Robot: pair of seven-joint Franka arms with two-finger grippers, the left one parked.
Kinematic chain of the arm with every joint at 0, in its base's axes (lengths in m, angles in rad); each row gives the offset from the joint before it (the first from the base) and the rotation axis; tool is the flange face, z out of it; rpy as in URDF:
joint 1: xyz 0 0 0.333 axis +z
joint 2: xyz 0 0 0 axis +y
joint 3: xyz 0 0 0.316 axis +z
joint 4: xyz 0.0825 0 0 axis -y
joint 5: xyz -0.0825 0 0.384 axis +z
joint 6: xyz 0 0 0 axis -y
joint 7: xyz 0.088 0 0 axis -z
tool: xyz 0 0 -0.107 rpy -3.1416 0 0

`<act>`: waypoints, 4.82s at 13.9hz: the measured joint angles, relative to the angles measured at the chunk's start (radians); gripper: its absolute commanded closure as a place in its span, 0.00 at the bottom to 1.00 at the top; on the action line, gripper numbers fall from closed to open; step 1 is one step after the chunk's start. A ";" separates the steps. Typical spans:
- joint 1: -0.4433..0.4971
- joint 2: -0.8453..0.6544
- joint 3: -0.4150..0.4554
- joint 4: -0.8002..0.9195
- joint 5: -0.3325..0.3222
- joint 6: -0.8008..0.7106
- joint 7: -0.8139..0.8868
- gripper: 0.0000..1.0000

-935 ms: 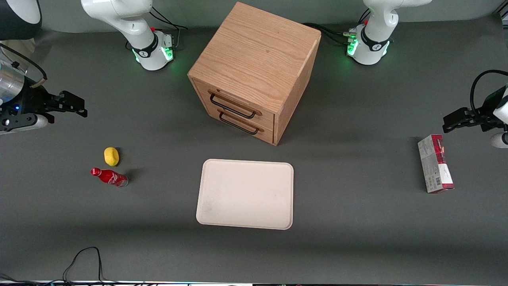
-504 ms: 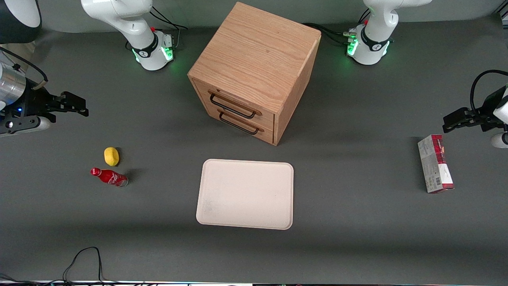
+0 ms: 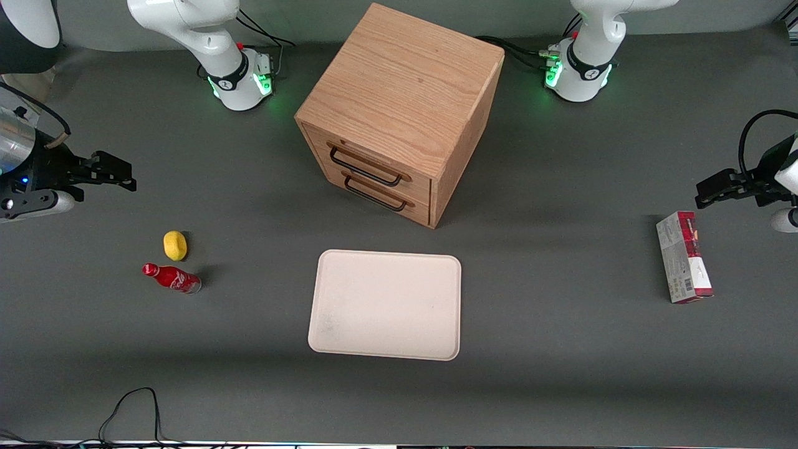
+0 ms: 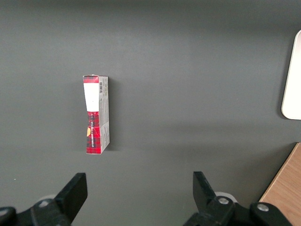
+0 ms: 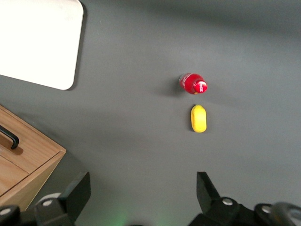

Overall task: Place coke bottle on tray
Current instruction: 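Move the open right gripper down toward the red Coca-Cola bottle, then close the right gripper around the bottle's neck, then lift the bottle and carry it over the cream tray's edge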

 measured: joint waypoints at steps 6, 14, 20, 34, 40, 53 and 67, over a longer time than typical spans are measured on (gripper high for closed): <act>-0.002 0.073 -0.007 0.088 0.001 -0.004 0.009 0.00; -0.106 0.507 -0.024 0.548 0.001 -0.033 0.009 0.00; -0.114 0.582 -0.016 0.601 0.001 -0.020 0.004 0.00; -0.106 0.293 -0.016 -0.272 0.001 0.617 -0.055 0.01; -0.106 0.291 -0.019 -0.316 0.001 0.652 -0.105 0.01; -0.114 0.291 -0.028 -0.318 0.001 0.656 -0.117 1.00; -0.100 0.324 -0.018 0.296 0.001 -0.025 -0.029 1.00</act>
